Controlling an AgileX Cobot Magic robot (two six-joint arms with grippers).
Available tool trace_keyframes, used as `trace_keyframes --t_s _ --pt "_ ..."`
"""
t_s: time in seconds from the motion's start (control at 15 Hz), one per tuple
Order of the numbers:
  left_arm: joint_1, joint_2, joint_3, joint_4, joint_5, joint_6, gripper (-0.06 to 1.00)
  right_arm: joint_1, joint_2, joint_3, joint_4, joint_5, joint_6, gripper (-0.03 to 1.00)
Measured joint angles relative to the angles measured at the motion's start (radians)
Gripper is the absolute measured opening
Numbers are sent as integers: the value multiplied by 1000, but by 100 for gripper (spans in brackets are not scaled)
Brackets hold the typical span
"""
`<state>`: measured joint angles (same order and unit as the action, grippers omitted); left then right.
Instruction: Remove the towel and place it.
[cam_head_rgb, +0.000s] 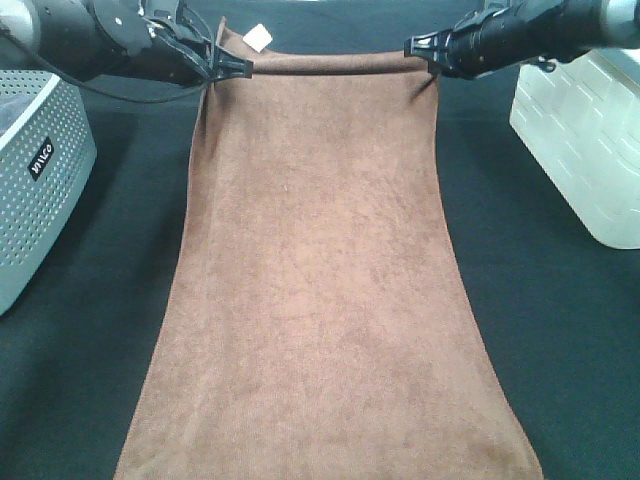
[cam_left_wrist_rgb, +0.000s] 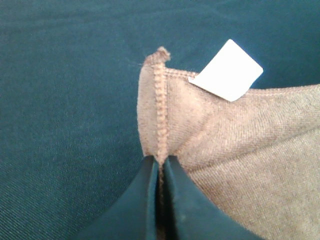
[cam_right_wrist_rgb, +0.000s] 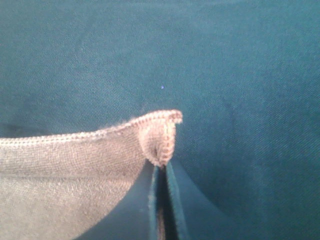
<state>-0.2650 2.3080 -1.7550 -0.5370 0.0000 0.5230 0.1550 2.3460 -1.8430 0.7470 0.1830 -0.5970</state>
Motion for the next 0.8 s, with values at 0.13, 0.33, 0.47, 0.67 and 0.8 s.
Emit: trace_keyframes --t_s 0.13,0.33,0.47,0.67,0.8 --pt "0 12 0 2 -9 0 0 1 18 -11 0 -1 0 1" --pt "0 58 0 6 -64 0 0 2 83 -87 0 -1 0 1" --pt "-2 87 -6 6 -96 0 0 2 113 -102 0 -1 0 1" --pt "-3 146 -54 6 -106 0 0 2 147 -107 0 -5 -1 1" --pt "-3 194 -97 6 -109 -12 0 2 174 -118 0 -6 -1 1"
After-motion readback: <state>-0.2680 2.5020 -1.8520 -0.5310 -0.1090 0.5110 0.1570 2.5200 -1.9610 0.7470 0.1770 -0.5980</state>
